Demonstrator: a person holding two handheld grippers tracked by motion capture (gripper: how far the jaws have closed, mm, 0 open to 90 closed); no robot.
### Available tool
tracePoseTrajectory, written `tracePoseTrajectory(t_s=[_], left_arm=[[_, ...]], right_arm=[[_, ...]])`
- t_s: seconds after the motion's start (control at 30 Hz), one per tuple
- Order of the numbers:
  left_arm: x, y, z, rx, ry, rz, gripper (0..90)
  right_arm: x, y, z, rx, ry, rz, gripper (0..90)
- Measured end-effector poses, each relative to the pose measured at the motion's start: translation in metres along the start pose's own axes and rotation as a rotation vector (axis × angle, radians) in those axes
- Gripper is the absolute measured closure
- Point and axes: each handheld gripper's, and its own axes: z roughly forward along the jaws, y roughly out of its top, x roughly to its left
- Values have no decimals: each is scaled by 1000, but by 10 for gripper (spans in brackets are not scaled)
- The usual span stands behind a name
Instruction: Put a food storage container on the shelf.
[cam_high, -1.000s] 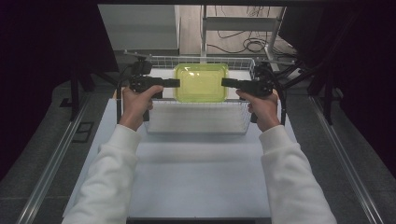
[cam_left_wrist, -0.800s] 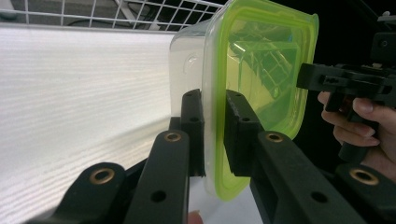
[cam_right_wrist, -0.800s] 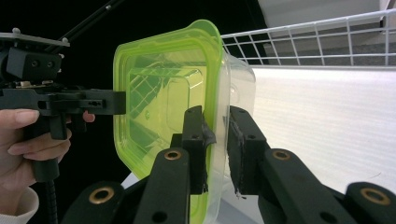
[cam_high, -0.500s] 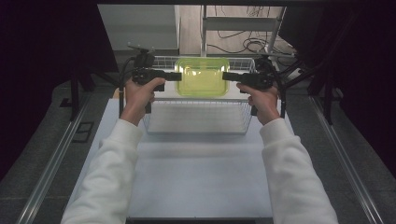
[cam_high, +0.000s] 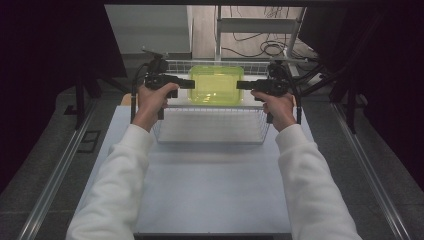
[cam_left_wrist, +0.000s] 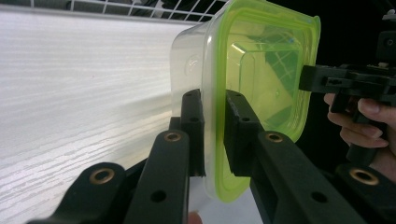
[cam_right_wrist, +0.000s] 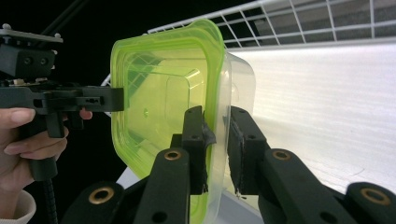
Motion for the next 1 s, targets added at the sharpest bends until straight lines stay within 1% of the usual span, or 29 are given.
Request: tracePoseTrajectory(t_s=[0.03,0.07,0.1,0.13,0.27,0.33,0.37,0.47,0.5,0.7,0.83,1.0], left_arm=[[1,0,1,-1,5,-2,801],[2,0,2,-9,0,-12,800],[3,0,3,-12,-5,-15,800],[4,1,4,-13,-6,-20,800],[5,4,6,-8,-3,-27,799],[6,6,8,-4,-5,-38,796],[7,7,9,-7,-8,-48,794],[11,10,11,-1,-11,-69,785],[12,11,13,-4,-14,-83,782],[20,14,19,-18,-25,-123,764],[24,15,22,-30,-32,-139,755],[26,14,25,-42,-20,-141,740]], right_arm=[[-1,0,2,9,-5,5,771],[-2,0,3,4,2,16,771],[-3,1,3,4,-1,22,771],[-4,2,3,1,-7,16,771],[-6,7,5,17,-21,29,773],[-7,10,7,25,-28,44,774],[-7,11,7,31,-32,57,774],[-9,15,11,37,-46,72,770],[-10,16,13,38,-47,80,768],[-17,20,20,41,-49,129,754],[-19,21,23,40,-58,156,744],[-20,20,26,26,-71,183,727]])
